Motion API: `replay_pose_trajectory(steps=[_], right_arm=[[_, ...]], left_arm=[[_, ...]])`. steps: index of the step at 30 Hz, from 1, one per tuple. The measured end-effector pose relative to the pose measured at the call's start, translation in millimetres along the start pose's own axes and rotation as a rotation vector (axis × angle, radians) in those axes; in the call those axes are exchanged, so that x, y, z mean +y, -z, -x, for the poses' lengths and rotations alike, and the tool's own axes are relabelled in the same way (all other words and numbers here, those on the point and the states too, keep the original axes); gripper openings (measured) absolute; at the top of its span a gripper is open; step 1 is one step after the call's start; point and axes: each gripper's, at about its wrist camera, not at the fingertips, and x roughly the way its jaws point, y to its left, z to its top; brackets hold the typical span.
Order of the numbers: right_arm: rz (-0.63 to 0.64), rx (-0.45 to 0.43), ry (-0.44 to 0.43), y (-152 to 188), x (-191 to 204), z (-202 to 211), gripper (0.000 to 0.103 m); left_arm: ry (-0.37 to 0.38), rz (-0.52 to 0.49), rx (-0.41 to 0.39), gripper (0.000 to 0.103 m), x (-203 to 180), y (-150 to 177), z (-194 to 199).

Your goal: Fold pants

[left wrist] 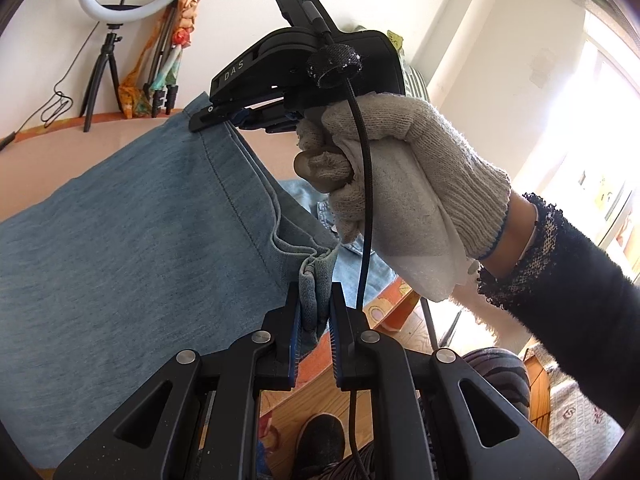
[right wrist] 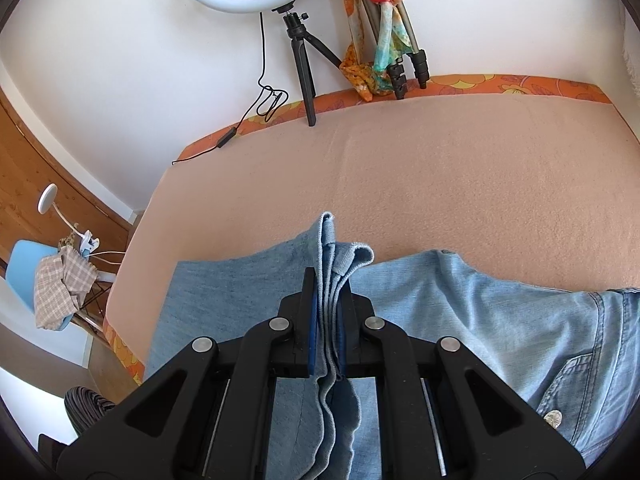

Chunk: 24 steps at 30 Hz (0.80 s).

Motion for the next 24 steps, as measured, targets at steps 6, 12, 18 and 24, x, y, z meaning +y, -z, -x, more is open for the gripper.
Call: replay_pose_trajectory(steps=[6, 12, 18, 24], right_arm=[[-0.003, -0.006, 0.040, -2.6, -19.0, 16.0, 0.008], [-0.006, -0.012, 0.076, -6.0, -35.7, 31.0, 0.008], [-0.004, -0.007, 0.128, -9.1, -59.3, 46.6, 0.008], [-0.027, -0.006, 0.163, -7.7, -88.1, 59.3, 0.008]], left_arm=[[0.039, -0.010, 0.003, 0.010, -11.1, -8.2, -15.7], [0.085, -0.028, 0.006, 0.010, -22.5, -21.1, -32.1], [0.134, -0.051, 0.009, 0.010, -37.1, -34.6, -53.6], [0.177, -0.067, 0.024, 0.010, -48.9, -42.5, -76.9]])
